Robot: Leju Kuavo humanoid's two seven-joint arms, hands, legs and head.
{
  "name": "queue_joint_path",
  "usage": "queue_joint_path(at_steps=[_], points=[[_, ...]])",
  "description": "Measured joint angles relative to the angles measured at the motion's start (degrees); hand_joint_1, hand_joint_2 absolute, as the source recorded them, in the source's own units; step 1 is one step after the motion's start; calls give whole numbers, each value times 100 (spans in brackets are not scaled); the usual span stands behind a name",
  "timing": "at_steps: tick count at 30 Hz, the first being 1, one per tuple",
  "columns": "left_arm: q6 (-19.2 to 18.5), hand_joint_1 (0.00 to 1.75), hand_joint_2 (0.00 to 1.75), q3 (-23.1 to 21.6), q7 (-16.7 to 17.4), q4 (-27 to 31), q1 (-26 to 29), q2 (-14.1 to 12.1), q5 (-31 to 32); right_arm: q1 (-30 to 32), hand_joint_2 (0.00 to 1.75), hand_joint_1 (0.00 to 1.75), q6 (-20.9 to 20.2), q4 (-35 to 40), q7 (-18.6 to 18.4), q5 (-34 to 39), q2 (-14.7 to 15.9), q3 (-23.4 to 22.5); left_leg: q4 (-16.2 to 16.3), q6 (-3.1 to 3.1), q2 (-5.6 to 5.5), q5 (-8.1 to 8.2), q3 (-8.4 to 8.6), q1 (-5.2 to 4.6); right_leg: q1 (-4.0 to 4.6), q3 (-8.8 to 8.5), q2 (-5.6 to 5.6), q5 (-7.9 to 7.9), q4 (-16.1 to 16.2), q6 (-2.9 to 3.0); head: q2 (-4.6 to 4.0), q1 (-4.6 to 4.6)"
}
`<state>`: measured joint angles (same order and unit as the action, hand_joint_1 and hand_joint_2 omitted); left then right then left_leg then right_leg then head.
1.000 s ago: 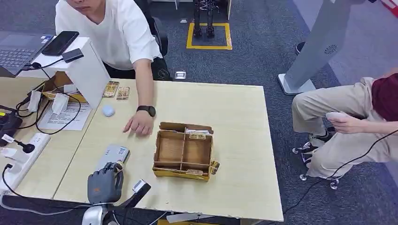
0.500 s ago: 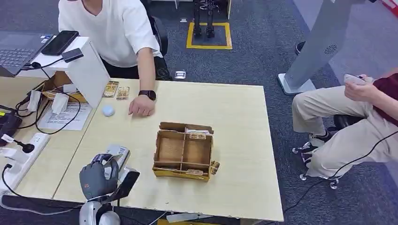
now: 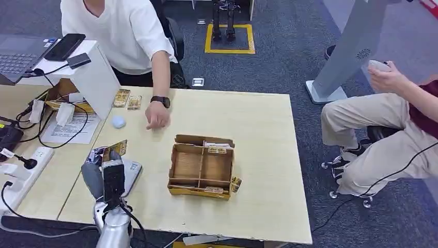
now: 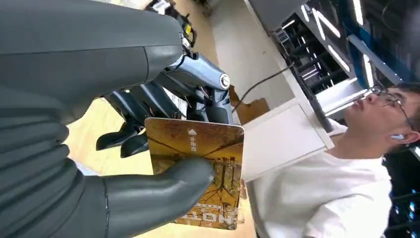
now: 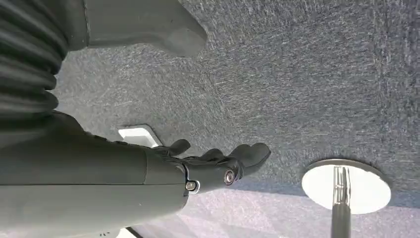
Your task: Pass the card to the sensor for recognition and then transmit it.
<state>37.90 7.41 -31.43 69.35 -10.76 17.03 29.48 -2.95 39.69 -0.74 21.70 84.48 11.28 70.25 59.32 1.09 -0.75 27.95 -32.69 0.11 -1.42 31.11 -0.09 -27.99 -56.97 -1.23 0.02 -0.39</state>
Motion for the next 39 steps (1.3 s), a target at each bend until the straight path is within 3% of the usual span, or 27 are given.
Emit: queue_joint_path(at_steps=[4, 9, 16, 27, 38, 39], points=[[-33, 175, 175, -229, 190, 83, -206, 9, -48, -5, 175, 0, -2, 0, 2, -13, -2, 0, 0, 0, -3, 0, -2, 0, 0, -1, -2, 0, 0, -1, -2, -2], [4, 175, 175, -541, 863, 76, -589, -26, 20, -55, 175, 0, -2, 2, -28, -103, -2, 46, 0, 1, -3, -3, -5, 0, 1, -1, -3, 3, -1, -4, -2, 0], [79, 175, 175, -914, 1377, -335, -1342, -221, 127, -183, 175, 0, -2, 2, -127, -203, -7, 190, 0, 0, -3, -10, -5, 0, 1, 0, -2, 9, -2, -2, -2, -2], [177, 175, 175, -1073, 1653, -1346, -1928, -443, 341, -253, 175, 0, -2, 13, -179, -210, -39, 334, 0, -1, -4, -10, -10, 0, 1, 4, -2, 9, -2, -2, 0, -2], [182, 175, 175, -1075, 1856, -1832, -2057, -516, 783, -265, 175, 0, -2, 26, -197, -205, -59, 341, 0, -1, -3, -9, -11, 0, 0, 6, -2, 9, -2, -2, -2, -2], [182, 99, 175, -1075, 1893, -1877, -2063, -516, 817, -265, 175, 0, -2, 26, -199, -199, -59, 341, 0, -1, -3, -9, -11, 0, 0, 6, -1, 9, -2, -2, 0, 0]])
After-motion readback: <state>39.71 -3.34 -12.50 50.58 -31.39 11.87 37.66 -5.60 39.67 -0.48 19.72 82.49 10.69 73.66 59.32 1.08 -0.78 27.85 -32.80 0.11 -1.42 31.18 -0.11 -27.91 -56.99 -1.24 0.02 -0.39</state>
